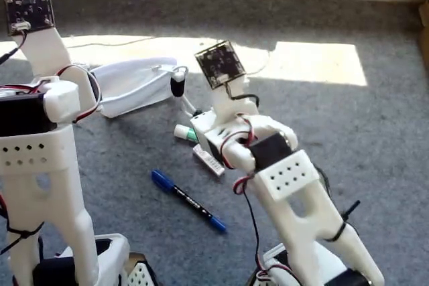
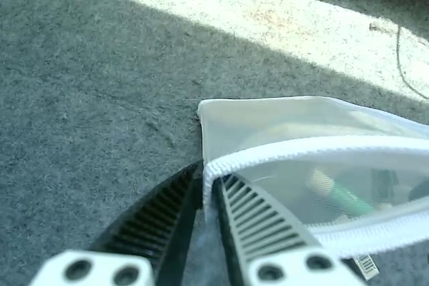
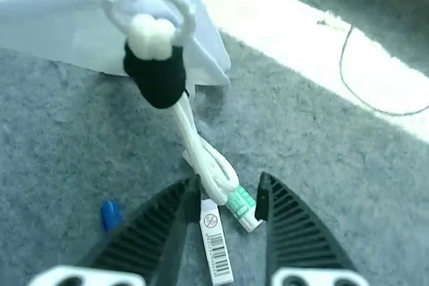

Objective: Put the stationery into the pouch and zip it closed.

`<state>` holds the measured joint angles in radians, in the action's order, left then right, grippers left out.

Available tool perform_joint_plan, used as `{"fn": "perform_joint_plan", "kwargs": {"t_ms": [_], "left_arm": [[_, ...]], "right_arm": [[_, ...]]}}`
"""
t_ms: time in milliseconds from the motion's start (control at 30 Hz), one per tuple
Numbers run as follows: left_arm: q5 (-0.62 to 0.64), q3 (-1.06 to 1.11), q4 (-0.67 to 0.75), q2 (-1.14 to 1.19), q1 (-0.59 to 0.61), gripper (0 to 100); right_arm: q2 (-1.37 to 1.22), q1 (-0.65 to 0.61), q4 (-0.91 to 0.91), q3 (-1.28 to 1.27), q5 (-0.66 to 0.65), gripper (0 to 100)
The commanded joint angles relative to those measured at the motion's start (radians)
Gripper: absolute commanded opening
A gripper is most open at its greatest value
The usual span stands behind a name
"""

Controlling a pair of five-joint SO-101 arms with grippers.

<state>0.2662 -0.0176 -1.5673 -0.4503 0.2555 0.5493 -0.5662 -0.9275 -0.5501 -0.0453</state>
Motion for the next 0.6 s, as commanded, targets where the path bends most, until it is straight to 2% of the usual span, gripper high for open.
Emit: {"fn": "perform_joint_plan", "kwargs": {"t_ms": [0, 333, 567], "left_arm": [[-0.002, -0.030, 0.009, -0.010, 0.024, 1], [-0.002, -0.016, 0.006, -0.102, 0.025, 1], [-0.002, 0.015, 0.031, -0.102, 0.102, 1]], "right_arm": [[-0.094, 0.008, -0.010, 0.007, -0.012, 13.8], [-0.242, 0.007, -0.005, 0.008, -0.083, 13.9], [-0.341, -0.053, -0.002, 0.025, -0.083, 13.9]]}}
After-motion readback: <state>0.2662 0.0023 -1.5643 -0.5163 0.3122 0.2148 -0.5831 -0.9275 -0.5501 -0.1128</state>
